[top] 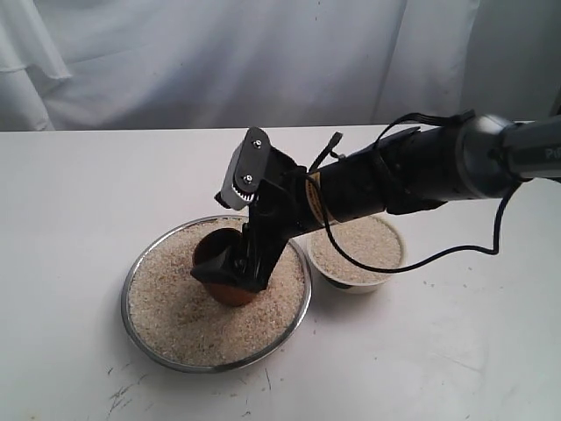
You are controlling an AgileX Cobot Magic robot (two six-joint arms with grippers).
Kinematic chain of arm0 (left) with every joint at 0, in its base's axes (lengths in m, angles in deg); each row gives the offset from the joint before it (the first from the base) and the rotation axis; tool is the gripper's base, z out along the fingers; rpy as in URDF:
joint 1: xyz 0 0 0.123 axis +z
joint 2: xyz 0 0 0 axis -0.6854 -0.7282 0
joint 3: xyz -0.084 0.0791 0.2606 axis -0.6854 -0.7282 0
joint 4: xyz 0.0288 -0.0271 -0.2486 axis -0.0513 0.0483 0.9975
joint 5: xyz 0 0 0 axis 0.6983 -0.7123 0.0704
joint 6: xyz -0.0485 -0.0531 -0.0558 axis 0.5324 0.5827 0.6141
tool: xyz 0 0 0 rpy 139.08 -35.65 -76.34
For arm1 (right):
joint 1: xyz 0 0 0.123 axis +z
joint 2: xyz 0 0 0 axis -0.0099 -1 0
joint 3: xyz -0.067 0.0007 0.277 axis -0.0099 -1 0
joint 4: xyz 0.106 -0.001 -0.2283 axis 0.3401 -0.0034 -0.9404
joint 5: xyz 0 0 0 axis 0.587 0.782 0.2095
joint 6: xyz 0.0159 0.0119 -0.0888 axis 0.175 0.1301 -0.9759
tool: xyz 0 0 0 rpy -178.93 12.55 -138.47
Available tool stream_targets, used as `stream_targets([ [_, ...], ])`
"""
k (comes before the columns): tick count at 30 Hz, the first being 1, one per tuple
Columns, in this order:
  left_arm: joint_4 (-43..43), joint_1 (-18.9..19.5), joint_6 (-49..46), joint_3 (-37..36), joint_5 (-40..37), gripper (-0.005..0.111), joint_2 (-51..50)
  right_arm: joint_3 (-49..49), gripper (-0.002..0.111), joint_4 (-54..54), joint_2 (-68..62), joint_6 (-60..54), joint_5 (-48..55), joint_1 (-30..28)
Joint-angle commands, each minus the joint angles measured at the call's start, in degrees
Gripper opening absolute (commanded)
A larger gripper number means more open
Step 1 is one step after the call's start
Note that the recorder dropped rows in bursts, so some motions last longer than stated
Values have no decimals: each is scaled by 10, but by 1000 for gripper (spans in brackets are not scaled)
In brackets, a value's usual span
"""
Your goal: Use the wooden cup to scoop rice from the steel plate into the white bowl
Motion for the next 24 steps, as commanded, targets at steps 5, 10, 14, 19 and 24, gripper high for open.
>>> stream_targets([
  [5, -1, -2, 0, -3, 8, 0, 2, -35, 99, -77, 74, 115, -74, -49],
  [10, -1, -2, 0, -3, 8, 0, 2, -104, 99, -48, 79, 61, -116, -97],
  [14, -1, -2, 0, -3, 8, 0, 2, -161, 99, 82, 78, -100, -120, -100],
  [19, -1, -2, 0, -3, 8, 0, 2, -189, 99, 178, 67, -208, -118, -92],
  [24, -1, -2, 0, -3, 8, 0, 2, -185, 99, 201, 27, -223, -132, -92],
])
